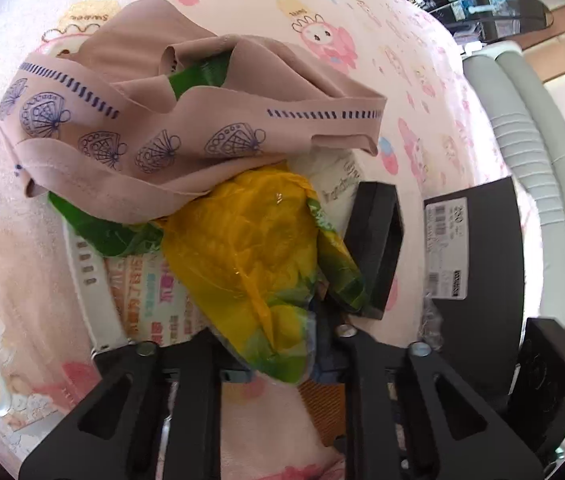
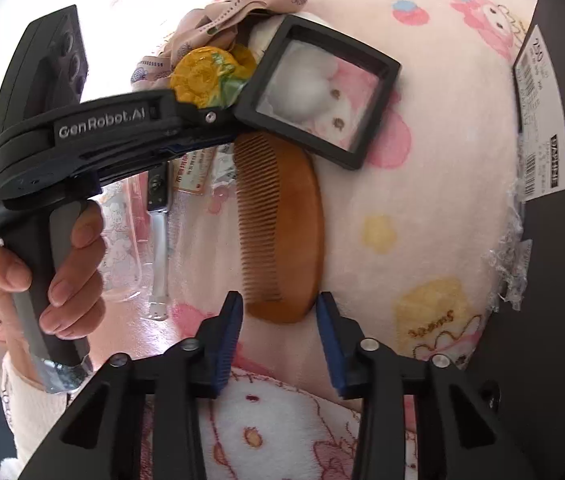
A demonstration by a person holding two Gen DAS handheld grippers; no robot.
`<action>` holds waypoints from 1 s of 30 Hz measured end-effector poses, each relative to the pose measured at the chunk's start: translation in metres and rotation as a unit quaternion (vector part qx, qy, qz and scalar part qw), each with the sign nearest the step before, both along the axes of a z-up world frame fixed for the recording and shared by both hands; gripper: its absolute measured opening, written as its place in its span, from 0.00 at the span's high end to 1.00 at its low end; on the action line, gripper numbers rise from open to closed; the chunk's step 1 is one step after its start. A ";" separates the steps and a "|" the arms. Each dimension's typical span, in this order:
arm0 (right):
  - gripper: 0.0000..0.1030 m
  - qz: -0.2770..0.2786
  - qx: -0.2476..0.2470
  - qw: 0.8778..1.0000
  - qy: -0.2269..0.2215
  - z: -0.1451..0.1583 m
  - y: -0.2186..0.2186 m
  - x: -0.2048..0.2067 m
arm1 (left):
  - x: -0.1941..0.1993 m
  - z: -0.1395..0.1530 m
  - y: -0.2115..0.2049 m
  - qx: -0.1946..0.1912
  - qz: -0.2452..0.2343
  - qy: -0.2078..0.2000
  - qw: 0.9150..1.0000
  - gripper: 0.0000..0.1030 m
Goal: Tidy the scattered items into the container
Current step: 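Move the right gripper over the wooden comb beside the black frame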
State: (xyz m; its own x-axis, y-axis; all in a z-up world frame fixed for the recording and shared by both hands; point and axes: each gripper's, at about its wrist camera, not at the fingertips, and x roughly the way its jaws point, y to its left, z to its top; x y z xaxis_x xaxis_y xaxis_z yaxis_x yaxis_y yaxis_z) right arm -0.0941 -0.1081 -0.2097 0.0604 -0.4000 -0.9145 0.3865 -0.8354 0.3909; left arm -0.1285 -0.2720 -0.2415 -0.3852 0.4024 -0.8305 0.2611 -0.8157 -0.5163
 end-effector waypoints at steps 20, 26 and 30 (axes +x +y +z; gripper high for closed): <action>0.68 -0.020 0.014 1.000 0.012 0.021 0.011 -0.004 | 0.026 -0.010 0.011 0.045 0.001 -0.042 0.998 0.64; 0.67 -0.010 -0.031 0.998 -0.059 -0.003 0.010 -0.012 | 0.033 -0.011 0.009 0.091 0.015 -0.020 0.996 0.90; 0.69 0.007 -0.072 0.997 -0.034 0.015 0.001 -0.012 | 0.062 0.013 0.002 0.053 0.048 0.008 0.997 0.95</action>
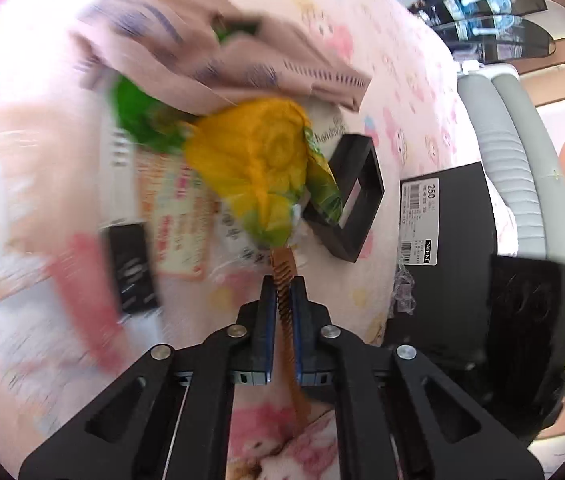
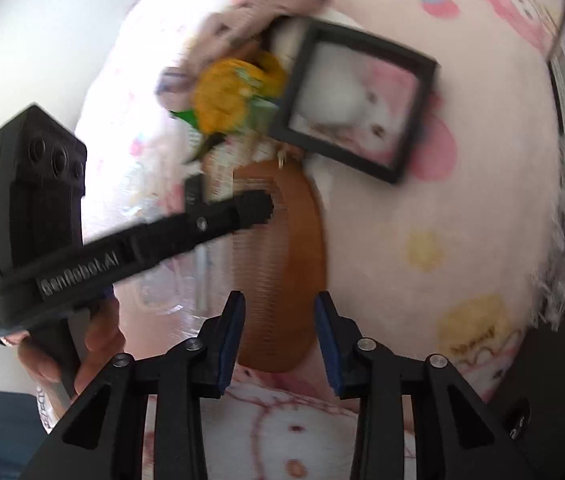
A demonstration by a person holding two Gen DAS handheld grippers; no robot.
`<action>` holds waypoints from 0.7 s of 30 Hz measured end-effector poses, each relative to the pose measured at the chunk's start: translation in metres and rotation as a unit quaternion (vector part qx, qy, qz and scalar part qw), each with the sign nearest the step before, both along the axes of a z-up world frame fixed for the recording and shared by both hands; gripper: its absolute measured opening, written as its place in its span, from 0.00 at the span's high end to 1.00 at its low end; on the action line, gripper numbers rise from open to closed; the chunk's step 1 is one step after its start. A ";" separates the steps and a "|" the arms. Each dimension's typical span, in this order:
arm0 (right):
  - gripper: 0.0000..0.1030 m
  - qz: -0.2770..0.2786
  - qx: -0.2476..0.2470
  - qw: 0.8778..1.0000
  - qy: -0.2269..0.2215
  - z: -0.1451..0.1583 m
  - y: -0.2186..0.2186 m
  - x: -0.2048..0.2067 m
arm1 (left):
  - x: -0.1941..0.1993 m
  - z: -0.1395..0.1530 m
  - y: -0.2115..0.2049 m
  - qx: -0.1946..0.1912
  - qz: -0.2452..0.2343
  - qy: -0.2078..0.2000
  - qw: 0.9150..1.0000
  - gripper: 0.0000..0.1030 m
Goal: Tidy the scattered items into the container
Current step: 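Move the right gripper over the wooden comb beside the black frame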
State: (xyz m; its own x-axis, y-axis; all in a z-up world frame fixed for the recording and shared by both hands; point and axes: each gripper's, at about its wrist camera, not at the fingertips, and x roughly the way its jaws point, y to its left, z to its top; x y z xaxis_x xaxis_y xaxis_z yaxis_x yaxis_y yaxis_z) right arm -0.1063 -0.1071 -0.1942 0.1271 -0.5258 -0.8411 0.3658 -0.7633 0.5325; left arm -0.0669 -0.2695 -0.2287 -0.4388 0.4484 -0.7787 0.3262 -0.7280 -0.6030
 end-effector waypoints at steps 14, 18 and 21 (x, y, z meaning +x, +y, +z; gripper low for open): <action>0.68 -0.010 0.005 1.000 -0.023 0.010 0.009 -0.007 | 0.049 0.042 -0.057 -0.045 0.217 0.079 0.972 0.97; 0.67 -0.004 0.012 1.000 -0.018 0.015 0.009 -0.011 | 0.076 0.042 -0.056 -0.080 0.280 0.060 0.955 0.97; 0.66 0.015 0.002 1.000 -0.015 0.020 0.001 -0.020 | 0.093 0.010 -0.049 -0.091 0.247 -0.002 0.965 0.97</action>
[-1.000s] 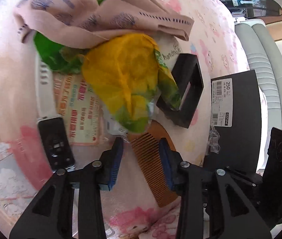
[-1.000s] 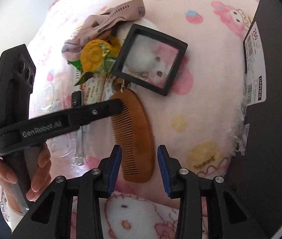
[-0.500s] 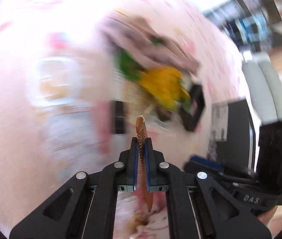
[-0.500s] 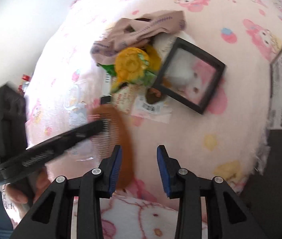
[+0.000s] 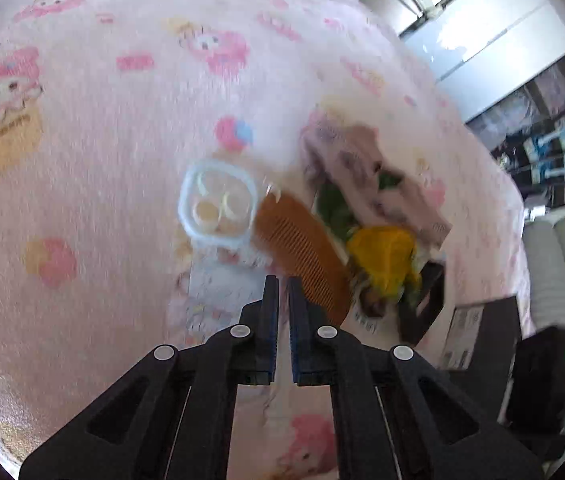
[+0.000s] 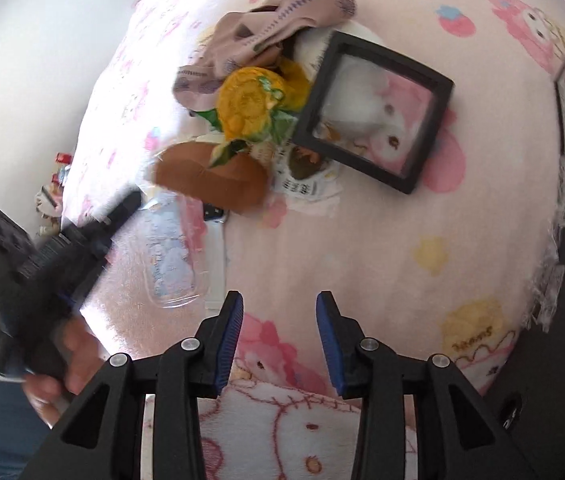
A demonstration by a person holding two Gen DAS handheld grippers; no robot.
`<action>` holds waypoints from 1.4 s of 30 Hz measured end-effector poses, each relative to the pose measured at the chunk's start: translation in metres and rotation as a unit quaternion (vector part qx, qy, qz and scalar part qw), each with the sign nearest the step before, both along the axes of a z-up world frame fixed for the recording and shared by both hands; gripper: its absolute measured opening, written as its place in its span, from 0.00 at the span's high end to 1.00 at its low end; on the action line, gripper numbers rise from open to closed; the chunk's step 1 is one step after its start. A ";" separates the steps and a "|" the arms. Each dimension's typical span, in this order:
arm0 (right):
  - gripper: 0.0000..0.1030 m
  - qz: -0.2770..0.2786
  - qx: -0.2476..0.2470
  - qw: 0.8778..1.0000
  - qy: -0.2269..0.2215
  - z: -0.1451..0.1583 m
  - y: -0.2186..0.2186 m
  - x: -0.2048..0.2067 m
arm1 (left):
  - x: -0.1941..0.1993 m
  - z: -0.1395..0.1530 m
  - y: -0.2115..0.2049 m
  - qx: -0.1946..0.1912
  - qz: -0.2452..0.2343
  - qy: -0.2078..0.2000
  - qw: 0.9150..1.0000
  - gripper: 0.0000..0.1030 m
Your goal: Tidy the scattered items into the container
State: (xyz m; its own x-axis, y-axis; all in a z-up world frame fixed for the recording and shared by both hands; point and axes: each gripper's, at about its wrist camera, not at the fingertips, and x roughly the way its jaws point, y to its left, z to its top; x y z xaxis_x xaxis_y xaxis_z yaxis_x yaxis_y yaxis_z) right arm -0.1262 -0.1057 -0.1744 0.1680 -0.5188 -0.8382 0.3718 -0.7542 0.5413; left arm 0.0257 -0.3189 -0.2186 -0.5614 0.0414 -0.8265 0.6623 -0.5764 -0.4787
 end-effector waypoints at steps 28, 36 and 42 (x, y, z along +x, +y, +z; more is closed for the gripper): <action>0.62 -0.024 0.008 0.999 0.035 -0.008 -0.021 -0.058 | -0.045 -0.006 -0.022 -0.059 -0.136 -0.012 0.989 0.73; 0.62 -0.010 0.018 0.999 0.037 -0.021 -0.034 -0.079 | -0.055 -0.027 -0.029 0.028 -0.122 0.010 0.992 0.71; 0.66 -0.003 0.006 0.998 0.063 -0.003 -0.026 -0.078 | -0.057 -0.019 -0.033 0.057 -0.123 0.022 0.991 0.72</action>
State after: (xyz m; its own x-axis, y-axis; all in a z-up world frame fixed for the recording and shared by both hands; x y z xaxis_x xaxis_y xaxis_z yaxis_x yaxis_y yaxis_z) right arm -0.2043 -0.1320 -0.1775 0.0583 -0.5086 -0.8590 0.4315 -0.7632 0.4811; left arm -0.0309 -0.3522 -0.2379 -0.5583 0.2729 -0.7835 0.4850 -0.6588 -0.5751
